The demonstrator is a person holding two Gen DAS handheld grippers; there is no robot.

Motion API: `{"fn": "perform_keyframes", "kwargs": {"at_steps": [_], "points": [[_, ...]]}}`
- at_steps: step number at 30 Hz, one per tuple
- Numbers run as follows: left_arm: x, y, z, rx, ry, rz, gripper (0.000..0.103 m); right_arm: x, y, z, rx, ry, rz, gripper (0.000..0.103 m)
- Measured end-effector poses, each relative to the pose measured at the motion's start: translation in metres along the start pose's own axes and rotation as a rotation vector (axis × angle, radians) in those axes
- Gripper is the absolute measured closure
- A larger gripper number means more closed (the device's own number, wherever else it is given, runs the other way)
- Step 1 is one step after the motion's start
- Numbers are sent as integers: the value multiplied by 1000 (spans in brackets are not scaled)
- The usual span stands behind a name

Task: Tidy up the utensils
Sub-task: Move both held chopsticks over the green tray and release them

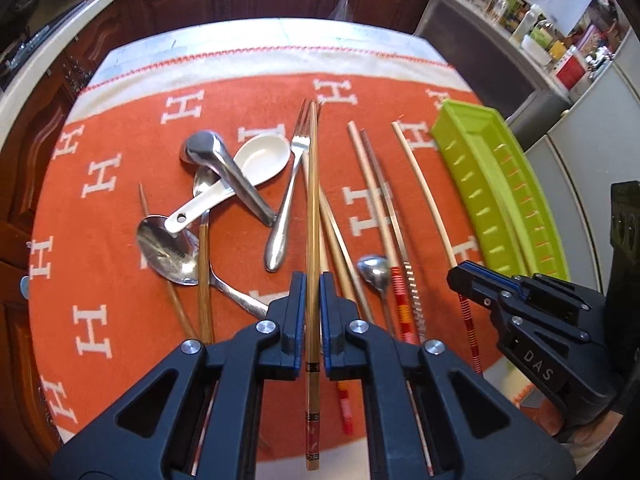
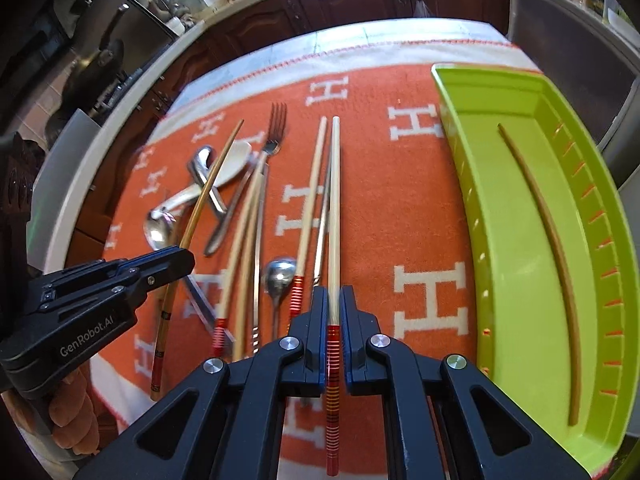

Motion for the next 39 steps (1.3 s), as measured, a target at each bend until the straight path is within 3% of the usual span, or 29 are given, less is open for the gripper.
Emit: {"fn": "perform_keyframes", "kwargs": {"at_steps": [11,17,25,31,35,39], "points": [[-71,61,23,-75,-67,-70,99,-35,92,-4,-119,-60,40,98],[-126,56,55,-65,-99,-130,99,-80,128,4,-165,-107,8,98],[-174,35,97,-32,-62,-199,99,-119,153,31,-203,-110,-56,97],[-182,14,104,-7,-44,-202,98,-131,158,56,-213,-87,-98,96],[-189,7,98,16,-73,-218,98,-135,158,64,-221,-99,-128,81],[-191,5,88,47,-103,-201,97,-134,160,60,-218,-119,-117,80]]}}
Point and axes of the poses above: each gripper's, at about its wrist camera, not at the fingertips, and y roughly against the way its jaws point, x to its left, z to its top, the point moved 5 cm from there along -y, roughly the way its jaws point, and after that the axes turned 14 degrees about -y, right-handed, at the moved point
